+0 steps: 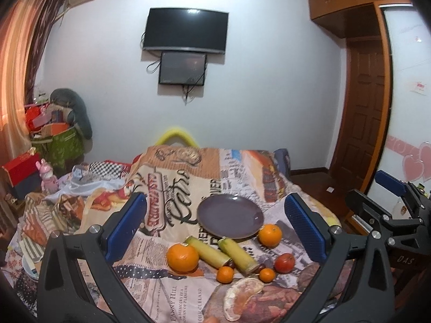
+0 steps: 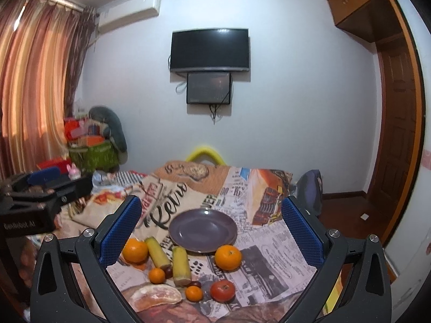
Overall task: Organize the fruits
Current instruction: 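Grasp a yellow corn cob with the right gripper while the left gripper grasps a large orange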
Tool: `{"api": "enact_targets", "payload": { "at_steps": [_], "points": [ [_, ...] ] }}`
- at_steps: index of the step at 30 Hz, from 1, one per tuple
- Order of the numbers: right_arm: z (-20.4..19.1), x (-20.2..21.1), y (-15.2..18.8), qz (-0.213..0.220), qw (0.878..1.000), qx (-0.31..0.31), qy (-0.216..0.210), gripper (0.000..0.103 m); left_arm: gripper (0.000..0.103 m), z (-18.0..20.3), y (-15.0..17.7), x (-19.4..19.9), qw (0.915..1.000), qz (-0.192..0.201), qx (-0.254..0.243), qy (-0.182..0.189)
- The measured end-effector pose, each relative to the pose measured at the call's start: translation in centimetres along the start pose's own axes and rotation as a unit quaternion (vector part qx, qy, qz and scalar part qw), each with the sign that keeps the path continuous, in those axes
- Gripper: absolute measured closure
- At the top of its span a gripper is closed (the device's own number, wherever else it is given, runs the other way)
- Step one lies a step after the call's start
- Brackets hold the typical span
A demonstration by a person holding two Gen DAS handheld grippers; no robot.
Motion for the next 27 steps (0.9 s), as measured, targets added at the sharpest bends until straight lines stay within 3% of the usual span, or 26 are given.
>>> {"api": "enact_targets", "payload": {
  "at_steps": [9, 17, 26, 27],
  "points": [
    [1.2, -6.3, 3.2, -0.101, 0.995, -0.012, -0.020, 0.000, 0.000, -2.8, 2.6, -5.8, 0.9970, -0.068, 0.011, -0.034],
    [1.9, -11.1, 6.2, -0.172, 0.984, -0.019, -0.050, 0.004, 0.015, -4.8, 5.4, -10.7, 0.9894, -0.140, 0.013, -0.038],
    [-0.2, -15.9, 8.7, -0.237, 0.964, 0.009, -0.117, 0.037, 0.026, -5.9, 8.6, -15.0, 0.9785, -0.204, 0.019, -0.021],
    [-0.4, -16.4, 9.0, -0.246, 0.961, 0.011, -0.125, 0.048, 0.026, -6.0, 8.8, -15.3, 0.9776, -0.209, 0.018, -0.020]
  ]
}}
Point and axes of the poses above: each gripper's, at about its wrist camera, not at the fingertips, and x roughly against the way its jaws point, z to its right, y to its underside, the point moved 2 cm from there along -x, roughly the way its jaws point, and after that the axes turned 2 degrees about -y, right-handed, at the moved point
